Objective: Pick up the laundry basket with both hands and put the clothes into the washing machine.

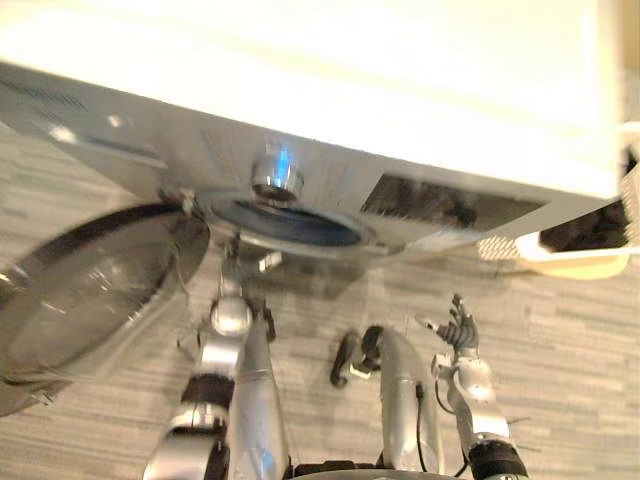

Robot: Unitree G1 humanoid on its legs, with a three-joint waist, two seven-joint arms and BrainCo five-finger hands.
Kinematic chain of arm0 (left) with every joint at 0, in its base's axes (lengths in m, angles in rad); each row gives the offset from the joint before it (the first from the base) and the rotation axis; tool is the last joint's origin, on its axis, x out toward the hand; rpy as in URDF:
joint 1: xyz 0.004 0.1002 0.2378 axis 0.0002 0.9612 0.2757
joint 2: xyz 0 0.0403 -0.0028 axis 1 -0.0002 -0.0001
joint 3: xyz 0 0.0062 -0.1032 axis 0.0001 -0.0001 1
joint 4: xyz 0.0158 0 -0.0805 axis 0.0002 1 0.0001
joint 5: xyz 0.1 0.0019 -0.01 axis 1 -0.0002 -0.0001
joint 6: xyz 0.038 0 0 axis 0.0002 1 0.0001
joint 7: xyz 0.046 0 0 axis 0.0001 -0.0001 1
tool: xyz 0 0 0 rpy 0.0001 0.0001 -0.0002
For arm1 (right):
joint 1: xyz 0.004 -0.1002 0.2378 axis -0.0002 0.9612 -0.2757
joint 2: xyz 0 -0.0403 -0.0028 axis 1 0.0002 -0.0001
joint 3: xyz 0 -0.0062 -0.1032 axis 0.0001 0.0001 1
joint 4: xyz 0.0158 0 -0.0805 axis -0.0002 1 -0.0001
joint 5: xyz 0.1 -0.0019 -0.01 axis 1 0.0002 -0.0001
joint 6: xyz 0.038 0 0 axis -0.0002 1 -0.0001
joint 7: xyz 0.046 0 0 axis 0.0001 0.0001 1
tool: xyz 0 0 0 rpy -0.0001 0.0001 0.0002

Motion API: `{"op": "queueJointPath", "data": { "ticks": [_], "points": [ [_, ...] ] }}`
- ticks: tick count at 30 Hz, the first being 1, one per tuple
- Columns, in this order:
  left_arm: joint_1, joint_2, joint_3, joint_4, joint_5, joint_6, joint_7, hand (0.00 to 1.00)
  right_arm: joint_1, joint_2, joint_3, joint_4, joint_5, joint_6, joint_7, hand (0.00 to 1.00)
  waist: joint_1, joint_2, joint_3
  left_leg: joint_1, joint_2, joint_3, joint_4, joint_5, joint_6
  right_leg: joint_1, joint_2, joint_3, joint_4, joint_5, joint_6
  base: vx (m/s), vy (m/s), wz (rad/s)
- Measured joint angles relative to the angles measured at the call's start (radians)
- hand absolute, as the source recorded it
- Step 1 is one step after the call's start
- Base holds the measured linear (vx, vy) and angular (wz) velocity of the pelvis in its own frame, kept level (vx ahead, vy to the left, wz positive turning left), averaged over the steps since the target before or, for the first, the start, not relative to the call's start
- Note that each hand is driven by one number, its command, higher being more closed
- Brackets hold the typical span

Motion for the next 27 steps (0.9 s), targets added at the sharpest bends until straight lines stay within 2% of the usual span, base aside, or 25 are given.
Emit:
{"op": "queueJointPath", "data": {
  "ticks": [3,6,9,11,14,17,22,23,24,25,26,27],
  "points": [
    [0.102,-0.013,0.013,0.062,0.0,-0.009,-0.029,0.0,0.055,0.003,-0.008,0.061,-0.008,0.013,0.002,0.0,0.001,0.015,-0.069,0.144,-0.019,0.05,-0.166,0.048,0.006,0.124,0.009,0.002,-0.169,0.065,0.022,0.16,0.062,-0.11],
    [0.118,-0.026,0.043,0.225,0.003,-0.009,-0.054,0.0,0.056,0.009,-0.055,0.172,-0.008,0.016,0.005,0.0,-0.003,0.05,-0.143,0.286,-0.049,0.106,-0.378,0.121,0.014,0.231,0.025,0.025,-0.378,0.16,0.047,0.14,0.099,-0.29],
    [0.107,-0.022,0.04,0.32,0.041,-0.009,-0.059,0.0,0.045,0.0,-0.091,0.284,-0.007,0.019,0.019,0.0,-0.009,0.078,-0.174,0.415,-0.083,0.146,-0.568,0.198,0.017,0.325,0.041,0.049,-0.555,0.245,0.061,0.12,0.083,-0.29],
    [0.096,-0.017,0.035,0.364,0.063,-0.009,-0.07,0.0,0.039,-0.008,-0.099,0.32,-0.006,0.021,0.022,0.0,-0.025,0.086,-0.18,0.47,-0.094,0.165,-0.63,0.218,0.017,0.379,0.049,0.058,-0.621,0.279,0.067,0.12,0.062,-0.27],
    [0.075,0.003,-0.001,0.406,0.103,-0.008,-0.079,0.0,0.039,-0.009,-0.13,0.355,0.003,0.021,0.022,0.0,-0.032,0.081,-0.194,0.54,-0.099,0.204,-0.669,0.22,0.018,0.432,0.059,0.089,-0.691,0.313,0.073,0.06,0.047,-0.37],
    [0.05,0.008,-0.039,0.431,0.14,-0.009,-0.094,0.0,0.038,-0.009,-0.137,0.366,0.021,0.021,0.022,0.0,-0.035,0.079,-0.209,0.559,-0.097,0.248,-0.682,0.22,0.018,0.432,0.07,0.139,-0.72,0.34,0.071,0.0,0.025,-0.5],
    [0.028,0.013,-0.079,0.469,0.167,-0.003,-0.097,0.0,0.002,-0.01,-0.146,0.373,0.039,0.022,0.021,0.0,-0.067,0.086,-0.203,0.603,-0.084,0.421,-0.695,0.214,0.011,0.37,0.11,0.33,-0.765,0.422,0.064,-0.1,0.032,-1.21],
    [0.017,0.015,-0.078,0.469,0.173,-0.003,-0.097,0.0,-0.004,-0.01,-0.146,0.373,0.04,0.025,0.021,0.0,-0.078,0.084,-0.193,0.606,-0.074,0.477,-0.69,0.207,0.005,0.348,0.118,0.354,-0.794,0.437,0.048,-0.15,-0.011,-1.62],
    [0.004,0.015,-0.078,0.472,0.177,-0.002,-0.097,0.0,-0.011,-0.01,-0.147,0.373,0.039,0.033,0.019,0.0,-0.084,0.093,-0.179,0.613,-0.052,0.562,-0.688,0.179,-0.009,0.325,0.098,0.232,-0.795,0.403,-0.007,-0.16,-0.002,-1.71],
    [0.001,0.012,-0.078,0.473,0.177,-0.001,-0.096,0.0,-0.018,-0.012,-0.146,0.373,0.039,0.037,0.019,0.0,-0.083,0.114,-0.172,0.617,-0.032,0.605,-0.688,0.171,-0.018,0.318,0.09,0.146,-0.793,0.392,-0.027,-0.14,-0.018,-2.12],
    [0.0,0.016,-0.079,0.472,0.177,-0.002,-0.097,0.0,-0.035,-0.009,-0.145,0.373,0.039,0.044,0.019,0.0,-0.079,0.122,-0.166,0.625,0.007,0.685,-0.665,0.162,-0.031,0.285,0.051,-0.047,-0.754,0.38,-0.051,-0.07,-0.049,-2.22],
    [0.001,0.024,-0.079,0.473,0.177,0.0,-0.097,0.0,-0.041,-0.014,-0.133,0.374,0.039,0.044,0.018,0.0,-0.082,0.115,-0.167,0.632,0.027,0.748,-0.63,0.14,-0.042,0.262,-0.009,-0.232,-0.692,0.364,-0.075,-0.01,-0.106,-2.2]
  ]
}}
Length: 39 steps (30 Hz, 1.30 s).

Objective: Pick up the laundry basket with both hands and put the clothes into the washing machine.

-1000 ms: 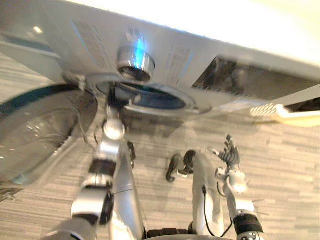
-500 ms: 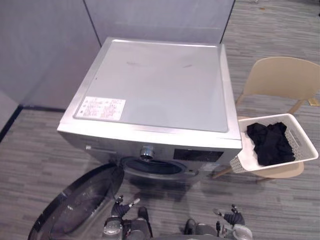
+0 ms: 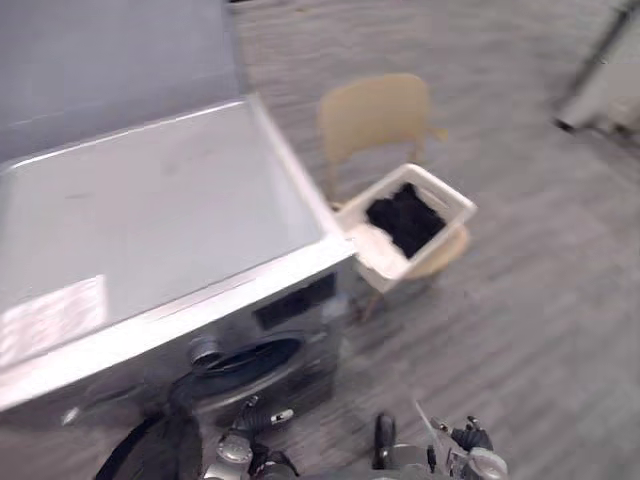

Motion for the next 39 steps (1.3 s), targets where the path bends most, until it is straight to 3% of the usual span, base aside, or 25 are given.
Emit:
{"op": "queueJointPath", "data": {
  "ticks": [3,5,6,7,8,9,10,11,14,16,18,20,22,23,24,25,26,28,30,31,33,35,36,38,39],
  "points": [
    [-0.014,0.002,-0.018,0.0,0.0,0.002,0.0,0.0,0.0,-0.027,0.025,0.03,-0.001,0.0,-0.002,0.0,-0.002,0.009,-0.001,0.023,0.073,0.102,0.141,-0.045,-0.041,-0.008,-0.063,-0.224,0.108,0.013,0.0,0.13,-0.145,-1.58],
    [-0.027,0.002,-0.032,-0.002,-0.001,0.003,-0.001,0.0,0.01,-0.042,0.048,0.039,0.0,0.0,0.0,0.0,-0.001,0.031,0.01,0.045,0.172,0.089,0.298,-0.073,-0.057,-0.037,-0.026,-0.147,0.17,0.043,0.046,0.25,-0.197,-1.52],
    [-0.028,-0.004,-0.031,-0.002,-0.002,0.004,-0.001,0.0,-0.002,-0.059,0.059,0.042,-0.001,0.0,-0.001,0.0,0.0,0.044,0.018,0.044,0.245,0.054,0.432,-0.078,-0.016,-0.045,0.011,-0.094,0.204,0.013,0.042,0.24,-0.201,-1.51],
    [-0.022,-0.01,-0.031,-0.002,-0.002,0.005,-0.001,0.0,-0.012,-0.07,0.071,0.047,-0.001,-0.001,-0.002,0.0,0.003,0.058,0.027,0.027,0.287,0.012,0.522,-0.067,0.058,-0.044,0.038,-0.059,0.215,-0.006,0.034,0.26,-0.215,-1.95],
    [-0.015,-0.023,-0.031,-0.006,-0.002,0.004,-0.001,0.0,-0.031,-0.083,0.095,0.062,-0.002,0.0,-0.004,0.0,0.009,0.075,0.035,-0.036,0.319,-0.163,0.691,-0.026,0.162,-0.043,0.082,0.037,0.209,-0.032,0.01,0.25,-0.144,-2.03],
    [-0.014,-0.047,-0.032,-0.007,-0.013,0.002,0.0,0.0,-0.044,-0.096,0.101,0.065,-0.004,0.0,-0.011,0.0,0.018,0.079,0.047,-0.115,0.249,-0.345,0.777,-0.088,0.075,-0.044,0.096,0.105,0.199,-0.038,0.001,0.21,-0.06,-2.0],
    [-0.014,-0.058,-0.033,-0.011,-0.02,0.001,0.0,0.0,-0.052,-0.1,0.101,0.07,-0.006,0.0,-0.018,0.0,0.02,0.084,0.051,-0.161,0.195,-0.43,0.803,-0.126,0.045,-0.04,0.103,0.143,0.192,-0.04,-0.003,0.28,-0.012,-1.8],
    [-0.014,-0.069,-0.033,-0.016,-0.023,-0.003,0.001,0.0,-0.054,-0.101,0.101,0.077,-0.008,0.001,-0.024,0.0,0.028,0.088,0.06,-0.229,0.085,-0.56,0.808,-0.172,0.022,-0.011,0.122,0.199,0.168,-0.042,-0.005,0.27,-0.008,-1.32],
    [0.004,-0.07,-0.031,-0.068,-0.061,-0.01,0.009,0.0,-0.033,-0.084,0.084,0.088,-0.008,0.001,-0.038,0.0,0.033,0.086,0.077,-0.342,-0.072,-0.665,0.634,-0.183,0.025,0.102,0.155,0.262,0.081,-0.039,0.007,0.37,0.011,-0.97],
    [0.004,-0.07,-0.03,-0.083,-0.079,-0.012,0.01,0.0,-0.033,-0.082,0.084,0.088,-0.008,0.001,-0.042,0.0,0.046,0.083,0.082,-0.378,-0.115,-0.649,0.453,-0.171,0.023,0.143,0.167,0.287,0.03,-0.038,0.026,0.31,0.051,-0.52],
    [0.009,-0.067,-0.013,-0.087,-0.086,-0.024,0.015,0.0,-0.03,-0.067,0.089,0.078,-0.007,0.0,-0.042,0.0,0.078,0.07,0.077,-0.368,-0.143,-0.624,0.289,-0.02,0.132,0.193,0.179,0.327,-0.024,-0.042,0.078,0.38,0.102,-0.67],
    [0.003,-0.066,0.013,-0.084,-0.087,-0.023,0.023,0.0,-0.023,-0.04,0.11,0.028,-0.012,-0.003,-0.043,0.0,0.075,0.051,0.078,-0.371,-0.162,-0.612,0.32,-0.053,0.196,0.191,0.152,0.351,0.017,-0.086,0.114,0.49,0.161,-0.29],
    [0.0,-0.061,0.013,-0.088,-0.091,-0.023,0.027,0.0,-0.008,-0.023,0.127,0.003,-0.05,-0.007,-0.04,0.0,0.07,0.021,0.086,-0.335,-0.19,-0.592,0.318,-0.094,0.2,0.131,0.101,0.357,0.204,-0.148,0.175,0.46,0.16,-0.08],
    [0.004,-0.057,0.012,-0.085,-0.101,-0.022,0.028,0.0,0.006,-0.002,0.123,-0.035,-0.059,-0.009,-0.041,0.0,0.067,0.011,0.085,-0.287,-0.215,-0.59,0.303,-0.114,0.208,0.059,0.06,0.359,0.428,-0.156,0.189,0.36,0.146,0.18],
    [0.007,-0.05,0.01,-0.08,-0.113,-0.018,0.033,0.0,0.013,0.007,0.127,-0.08,-0.077,-0.011,-0.039,0.0,0.049,-0.007,0.087,-0.23,-0.251,-0.606,0.287,-0.137,0.22,-0.028,0.009,0.373,0.687,-0.094,0.191,0.55,0.198,0.39],
    [0.007,-0.049,0.005,-0.078,-0.12,-0.015,0.04,0.0,0.016,0.007,0.132,-0.099,-0.083,-0.013,-0.039,0.0,0.037,-0.015,0.091,-0.199,-0.263,-0.617,0.285,-0.148,0.231,-0.066,-0.013,0.382,0.801,-0.061,0.193,0.56,0.13,0.79],
    [0.007,-0.046,0.002,-0.079,-0.125,-0.011,0.05,0.0,0.016,0.006,0.15,-0.113,-0.103,-0.023,-0.041,0.0,0.025,-0.022,0.091,-0.152,-0.285,-0.671,0.283,-0.156,0.239,-0.108,-0.032,0.391,0.942,-0.077,0.172,0.47,0.052,0.84],
    [0.009,-0.05,0.003,-0.083,-0.132,-0.013,0.068,0.0,0.008,0.003,0.165,-0.129,-0.142,-0.023,-0.044,0.0,0.027,-0.008,0.09,-0.097,-0.288,-0.76,0.26,-0.156,0.239,-0.153,-0.03,0.372,0.964,-0.12,0.139,0.47,-0.036,1.22],
    [0.006,-0.057,0.016,-0.084,-0.14,-0.012,0.069,0.0,0.013,0.013,0.166,-0.14,-0.156,-0.027,-0.045,0.0,0.038,-0.004,0.091,-0.073,-0.295,-0.854,0.241,-0.156,0.238,-0.189,-0.005,0.38,0.849,-0.16,0.127,0.45,-0.118,1.37],
    [0.0,-0.075,0.032,-0.085,-0.141,-0.011,0.07,0.0,0.022,0.023,0.165,-0.151,-0.156,-0.029,-0.043,0.0,0.056,-0.013,0.085,-0.074,-0.298,-0.936,0.242,-0.155,0.238,-0.217,0.052,0.473,0.732,-0.186,0.122,0.43,-0.224,1.72],
    [-0.018,-0.124,0.046,-0.082,-0.139,-0.007,0.071,0.0,0.046,0.025,0.164,-0.205,-0.154,-0.035,-0.044,0.0,0.05,0.008,0.081,-0.123,-0.303,-1.092,0.294,-0.167,0.192,-0.234,0.138,0.683,0.504,-0.176,0.138,0.43,-0.308,2.43],
    [-0.032,-0.149,0.05,-0.078,-0.136,-0.003,0.069,0.0,0.079,0.035,0.165,-0.221,-0.142,-0.037,-0.052,0.0,0.061,-0.003,0.081,-0.148,-0.33,-1.173,0.361,-0.219,0.098,-0.184,0.093,0.739,0.302,-0.088,0.192,0.36,-0.348,2.6],
    [-0.033,-0.159,0.036,-0.079,-0.139,0.001,0.065,0.0,0.049,0.008,0.162,-0.217,-0.131,-0.029,-0.058,0.0,0.071,0.043,0.077,-0.178,-0.281,-1.205,0.397,-0.216,0.048,-0.161,0.097,0.62,0.34,-0.086,0.182,0.34,-0.429,2.25],
    [-0.037,-0.162,0.052,-0.098,-0.143,-0.007,0.073,0.0,0.05,-0.005,0.162,-0.237,-0.115,-0.031,-0.066,0.0,0.084,0.053,0.068,-0.215,-0.241,-1.182,0.37,-0.166,-0.032,-0.117,0.068,0.486,0.34,-0.093,0.17,0.21,-0.403,2.31],
    [-0.037,-0.161,0.051,-0.116,-0.155,-0.015,0.076,0.0,0.051,-0.004,0.166,-0.246,-0.109,-0.031,-0.069,0.0,0.081,0.048,0.071,-0.234,-0.207,-1.102,0.331,-0.13,-0.05,-0.055,0.035,0.384,0.333,-0.109,0.143,0.15,-0.359,2.68]
  ]
}}
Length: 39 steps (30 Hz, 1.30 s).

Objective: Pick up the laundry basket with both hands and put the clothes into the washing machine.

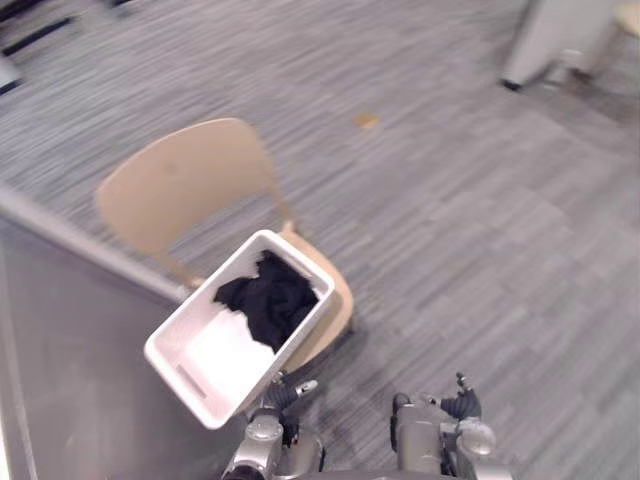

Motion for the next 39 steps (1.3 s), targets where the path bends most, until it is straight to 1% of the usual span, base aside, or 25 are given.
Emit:
{"op": "queueJointPath", "data": {
  "ticks": [2,3,4,5,6,7,9,14,15,16,17,18,19,20,21,23,24,25,26,28,29,30,31,36,39],
  "points": [
    [0.005,0.0,0.001,-0.002,-0.011,-0.004,0.008,0.0,-0.009,-0.001,0.01,0.0,0.013,-0.004,-0.011,0.0,0.005,-0.006,0.002,-0.026,0.037,0.157,-0.035,0.022,0.022,0.065,-0.026,-0.098,-0.024,-0.008,-0.013,0.1,-0.237,2.22],
    [0.024,0.009,0.001,-0.005,-0.013,-0.005,0.014,0.0,-0.034,-0.003,0.011,0.013,0.018,-0.009,-0.016,0.0,0.01,-0.005,0.001,-0.034,0.071,0.343,-0.074,0.084,0.076,0.111,-0.039,-0.175,-0.052,-0.008,-0.013,0.07,-0.107,1.58],
    [0.033,0.009,0.0,-0.003,-0.014,-0.005,0.015,0.0,-0.045,-0.006,0.011,0.023,0.022,-0.009,-0.016,0.0,0.012,-0.004,0.0,-0.033,0.077,0.391,-0.089,0.109,0.093,0.127,-0.04,-0.199,-0.065,-0.008,-0.013,0.08,-0.066,1.54],
    [0.05,0.01,-0.005,-0.004,-0.021,-0.006,0.013,0.0,-0.069,-0.011,0.008,0.052,0.024,-0.009,-0.016,0.0,0.026,0.002,-0.004,-0.035,0.086,0.465,-0.124,0.176,0.114,0.156,-0.038,-0.251,-0.095,-0.009,-0.012,0.08,0.017,1.21],
    [0.047,0.015,-0.004,0.003,-0.025,-0.008,0.015,0.0,-0.092,-0.013,-0.004,0.086,0.026,-0.008,-0.019,0.0,0.031,0.002,-0.009,-0.039,0.075,0.5,-0.159,0.19,0.133,0.174,-0.042,-0.29,-0.122,-0.009,-0.011,0.06,0.047,1.16],
    [0.046,0.019,-0.005,0.003,-0.031,-0.009,0.015,0.0,-0.103,-0.013,-0.007,0.101,0.029,-0.008,-0.02,0.0,0.032,0.001,-0.013,-0.044,0.065,0.501,-0.174,0.199,0.145,0.179,-0.046,-0.304,-0.133,-0.009,-0.011,0.06,0.09,1.14],
    [0.038,0.051,-0.01,0.016,-0.042,-0.01,0.014,0.0,-0.139,0.0,-0.015,0.146,0.033,-0.006,-0.029,0.0,0.03,-0.031,-0.017,-0.05,0.026,0.492,-0.239,0.226,0.177,0.218,-0.055,-0.38,-0.202,-0.007,-0.009,0.02,0.103,0.96],
    [0.043,0.105,-0.014,0.057,-0.039,-0.008,0.016,0.0,-0.152,-0.018,-0.063,0.166,-0.001,-0.005,-0.042,0.0,0.031,-0.048,-0.025,-0.014,-0.03,0.439,-0.294,0.25,0.178,0.288,-0.07,-0.408,-0.261,0.012,0.025,0.0,0.072,0.46],
    [0.047,0.114,-0.014,0.067,-0.039,-0.007,0.013,0.0,-0.152,-0.038,-0.082,0.167,0.002,-0.004,-0.023,0.0,0.029,-0.051,-0.025,-0.005,-0.039,0.435,-0.304,0.253,0.184,0.292,-0.078,-0.412,-0.253,0.009,0.03,-0.05,0.07,0.19],
    [0.051,0.122,-0.006,0.068,-0.04,-0.008,0.012,0.0,-0.151,-0.076,-0.111,0.177,0.011,-0.004,-0.005,0.0,0.027,-0.062,-0.019,0.005,-0.053,0.438,-0.311,0.24,0.194,0.283,-0.104,-0.412,-0.206,-0.009,0.057,-0.08,0.096,0.19],
    [0.052,0.124,-0.005,0.074,-0.038,-0.008,0.011,0.0,-0.158,-0.12,-0.13,0.171,0.011,0.004,-0.01,0.0,0.023,-0.063,-0.016,0.006,-0.064,0.435,-0.311,0.214,0.209,0.247,-0.136,-0.398,-0.094,-0.028,0.071,-0.11,0.103,0.15],
    [0.053,0.126,-0.007,0.077,-0.039,-0.008,0.011,0.0,-0.152,-0.137,-0.137,0.138,0.034,0.027,-0.001,0.0,0.02,-0.062,-0.014,0.005,-0.066,0.434,-0.317,0.213,0.208,0.217,-0.155,-0.375,-0.023,-0.027,0.068,-0.16,0.123,0.11],
    [0.061,0.136,-0.011,0.076,-0.038,-0.009,0.01,0.0,-0.138,-0.157,-0.135,0.055,0.056,0.054,0.01,0.0,0.008,-0.063,-0.014,0.015,-0.071,0.433,-0.327,0.213,0.208,0.163,-0.178,-0.313,0.089,-0.014,0.043,-0.14,0.125,0.16],
    [0.069,0.156,-0.018,0.073,-0.036,-0.011,0.01,0.0,-0.117,-0.182,-0.109,-0.072,0.007,0.044,0.003,0.0,-0.017,-0.062,-0.013,0.027,-0.074,0.414,-0.332,0.213,0.208,0.093,-0.176,-0.207,0.209,0.008,-0.015,-0.07,0.12,0.37],
    [0.074,0.173,-0.019,0.072,-0.03,-0.011,0.01,0.0,-0.095,-0.203,-0.082,-0.183,-0.034,0.015,0.003,0.0,-0.033,-0.072,-0.011,0.029,-0.073,0.384,-0.333,0.214,0.208,0.045,-0.129,-0.086,0.245,-0.028,-0.022,0.0,0.061,0.46],
    [0.086,0.191,-0.017,0.063,-0.029,-0.012,0.011,0.0,-0.056,-0.236,-0.081,-0.291,-0.11,-0.022,-0.004,0.0,-0.034,-0.081,-0.013,0.025,-0.072,0.364,-0.332,0.214,0.208,0.035,-0.064,0.035,0.171,-0.08,0.007,0.01,-0.025,0.51],
    [0.092,0.197,-0.016,0.056,-0.029,-0.016,0.011,0.0,-0.037,-0.26,-0.081,-0.335,-0.153,-0.029,-0.004,0.0,-0.03,-0.098,-0.022,0.017,-0.074,0.349,-0.326,0.217,0.204,0.039,-0.032,0.08,0.1,-0.088,0.012,0.0,-0.058,0.54],
    [0.094,0.2,-0.016,0.055,-0.029,-0.018,0.011,0.0,-0.028,-0.268,-0.08,-0.356,-0.173,-0.029,-0.004,0.0,-0.029,-0.09,-0.018,0.013,-0.078,0.343,-0.325,0.218,0.201,0.048,-0.024,0.091,0.061,-0.086,0.009,0.02,-0.112,0.64],
    [0.097,0.207,-0.016,0.054,-0.024,-0.023,0.011,0.0,-0.012,-0.276,-0.074,-0.401,-0.208,-0.031,0.001,0.0,-0.03,-0.123,-0.035,0.003,-0.098,0.327,-0.325,0.225,0.19,0.058,-0.03,0.087,-0.02,-0.08,0.008,0.03,-0.147,0.75],
    [0.102,0.207,-0.015,0.056,-0.01,-0.027,0.011,0.0,-0.003,-0.299,-0.043,-0.433,-0.244,-0.039,0.014,0.0,-0.038,-0.105,-0.034,0.003,-0.103,0.303,-0.335,0.237,0.176,0.069,-0.03,0.065,-0.057,-0.071,-0.006,0.03,-0.128,0.56],
    [0.112,0.193,-0.01,0.055,-0.01,-0.034,0.011,0.0,-0.003,-0.323,-0.007,-0.446,-0.253,-0.043,0.033,0.0,-0.029,-0.092,-0.044,-0.002,-0.091,0.295,-0.358,0.248,0.159,0.069,-0.017,0.056,-0.09,-0.062,-0.004,0.06,-0.1,0.12],
    [0.125,0.186,-0.007,0.056,-0.009,-0.035,0.01,0.0,-0.013,-0.346,0.04,-0.448,-0.254,-0.048,0.052,0.0,-0.025,-0.063,-0.06,-0.011,-0.079,0.281,-0.376,0.272,0.155,0.08,0.002,0.042,-0.13,-0.041,-0.006,0.08,-0.121,0.08],
    [0.13,0.184,-0.008,0.056,-0.007,-0.036,0.008,0.0,-0.018,-0.354,0.062,-0.448,-0.255,-0.049,0.063,0.0,-0.027,-0.054,-0.064,-0.011,-0.074,0.271,-0.381,0.285,0.158,0.088,0.008,0.032,-0.148,-0.03,-0.001,0.09,-0.098,0.21],
    [0.135,0.192,-0.01,0.055,-0.002,-0.04,0.003,0.0,-0.109,-0.419,0.234,-0.403,-0.255,-0.079,0.129,0.0,-0.024,-0.045,-0.053,-0.023,-0.069,0.192,-0.416,0.34,0.168,0.124,0.026,-0.051,-0.204,-0.011,-0.017,0.1,-0.089,0.42],
    [0.127,0.203,-0.032,0.055,-0.002,-0.047,-0.011,0.0,-0.267,-0.466,0.339,-0.27,-0.271,-0.088,0.141,0.0,-0.004,-0.033,-0.012,-0.043,-0.079,0.147,-0.413,0.354,0.176,0.132,0.027,-0.098,-0.21,-0.004,-0.027,0.09,-0.06,0.43]
  ]
}}
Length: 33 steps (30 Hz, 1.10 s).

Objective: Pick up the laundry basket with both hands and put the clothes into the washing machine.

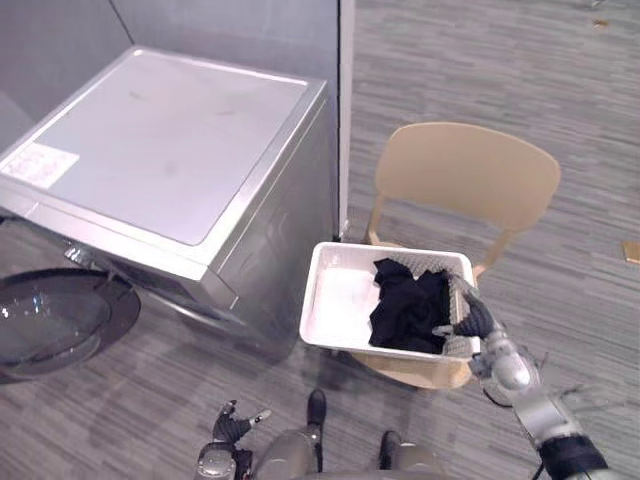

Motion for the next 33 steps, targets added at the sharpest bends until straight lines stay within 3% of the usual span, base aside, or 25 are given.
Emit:
{"op": "queueJointPath", "data": {
  "ticks": [4,7,12,18,19,27,33],
  "points": [
    [-0.021,-0.013,-0.025,-0.002,-0.001,-0.012,0.001,0.0,-0.182,-0.038,0.062,0.158,-0.029,0.001,-0.005,0.0,0.01,0.051,0.071,-0.056,-0.012,-0.065,0.01,0.028,-0.02,-0.027,-0.001,-0.058,0.011,0.0,0.0,-0.01,-0.041,0.48],
    [-0.038,-0.016,-0.056,-0.002,-0.004,-0.013,0.002,0.0,-0.326,-0.063,0.077,0.293,-0.055,0.006,-0.028,0.0,0.05,0.091,0.137,-0.104,-0.011,-0.095,0.008,0.055,-0.035,-0.088,-0.008,-0.076,0.06,-0.012,-0.017,-0.1,-0.019,0.26],
    [-0.05,-0.014,-0.055,-0.012,-0.02,-0.023,0.018,0.0,-0.458,-0.117,0.119,0.412,-0.059,0.03,-0.071,0.0,0.086,0.093,0.204,-0.17,-0.014,-0.12,-0.057,0.106,-0.044,-0.25,-0.046,-0.087,0.239,-0.089,-0.033,-0.12,-0.066,0.17],
    [-0.1,-0.017,-0.049,-0.022,-0.043,-0.033,0.028,0.0,-0.527,-0.128,0.183,0.465,-0.059,0.057,-0.1,0.0,0.087,0.09,0.22,-0.266,-0.016,-0.101,-0.093,0.127,-0.062,-0.404,-0.092,-0.116,0.373,-0.134,-0.049,-0.11,-0.102,0.17],
    [-0.122,-0.021,-0.046,-0.023,-0.046,-0.034,0.03,0.0,-0.537,-0.128,0.191,0.465,-0.059,0.065,-0.112,1.0,0.087,0.089,0.22,-0.285,-0.011,-0.086,-0.093,0.128,-0.063,-0.424,-0.095,-0.12,0.385,-0.135,-0.05,-0.08,-0.084,0.12],
    [-0.206,-0.098,-0.026,-0.088,-0.08,-0.046,0.045,0.0,-0.594,-0.119,0.208,0.37,-0.044,0.092,-0.132,1.0,0.082,0.062,0.236,-0.315,-0.018,-0.035,-0.09,0.169,-0.043,-0.461,-0.123,-0.123,0.42,-0.147,-0.04,-0.01,-0.073,0.03],
    [-0.213,-0.099,-0.057,-0.088,-0.081,-0.041,0.045,0.0,-0.554,-0.063,0.158,0.23,0.044,0.088,-0.125,1.0,0.075,0.051,0.243,-0.246,-0.014,-0.045,-0.092,0.171,-0.04,-0.369,-0.108,-0.136,0.372,-0.145,-0.039,0.02,-0.096,0.04]
  ]
}}
